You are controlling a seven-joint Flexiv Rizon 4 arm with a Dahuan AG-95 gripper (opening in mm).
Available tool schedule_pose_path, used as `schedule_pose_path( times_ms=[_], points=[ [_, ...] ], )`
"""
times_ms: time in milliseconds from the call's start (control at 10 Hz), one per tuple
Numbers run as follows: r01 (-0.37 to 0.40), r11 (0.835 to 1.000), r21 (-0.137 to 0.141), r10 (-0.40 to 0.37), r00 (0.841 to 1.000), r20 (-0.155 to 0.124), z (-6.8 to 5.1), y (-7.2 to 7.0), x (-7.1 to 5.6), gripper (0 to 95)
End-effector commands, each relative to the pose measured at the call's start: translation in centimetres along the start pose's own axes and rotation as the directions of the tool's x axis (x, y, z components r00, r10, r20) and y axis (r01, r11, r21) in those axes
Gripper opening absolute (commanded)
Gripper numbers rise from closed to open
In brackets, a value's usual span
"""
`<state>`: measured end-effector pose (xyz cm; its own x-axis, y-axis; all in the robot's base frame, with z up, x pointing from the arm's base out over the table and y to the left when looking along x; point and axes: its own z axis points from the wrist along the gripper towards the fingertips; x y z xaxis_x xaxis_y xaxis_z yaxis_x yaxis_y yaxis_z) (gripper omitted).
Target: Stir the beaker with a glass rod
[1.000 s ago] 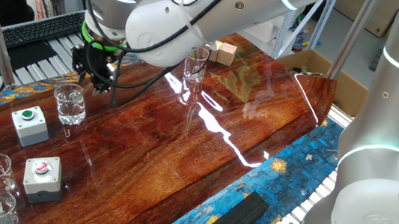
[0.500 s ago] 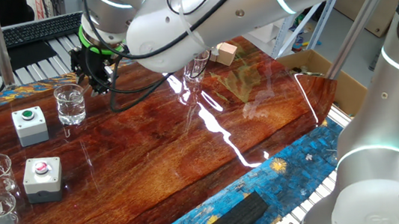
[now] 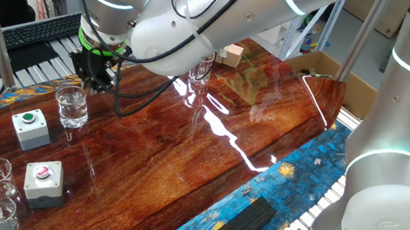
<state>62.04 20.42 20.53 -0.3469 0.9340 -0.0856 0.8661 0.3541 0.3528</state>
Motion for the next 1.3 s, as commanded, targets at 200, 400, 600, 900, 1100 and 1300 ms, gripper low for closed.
schedule_pose_path(
  times_ms=[200, 400, 600, 900, 1100, 1300],
  points=[
    [0.019, 0.999, 0.037, -0.019, 1.000, -0.015, -0.3, 1.1, 0.0, 0.0],
    [0.029, 0.997, 0.066, -0.027, 0.999, -0.039, -0.8, 2.4, -0.2, 0.0],
    [0.018, 0.998, 0.064, -0.014, 0.997, -0.074, -1.4, 3.9, -0.7, 0.0],
    [0.011, 0.996, 0.087, 0.000, 0.993, -0.118, -1.6, 6.5, -1.7, 0.0],
    [0.013, 0.994, 0.105, 0.000, 0.992, -0.125, -1.5, 7.9, -2.2, 0.0],
    [0.047, 0.989, 0.142, -0.024, 0.987, -0.159, -1.3, 9.1, -2.8, 0.0]
  ],
)
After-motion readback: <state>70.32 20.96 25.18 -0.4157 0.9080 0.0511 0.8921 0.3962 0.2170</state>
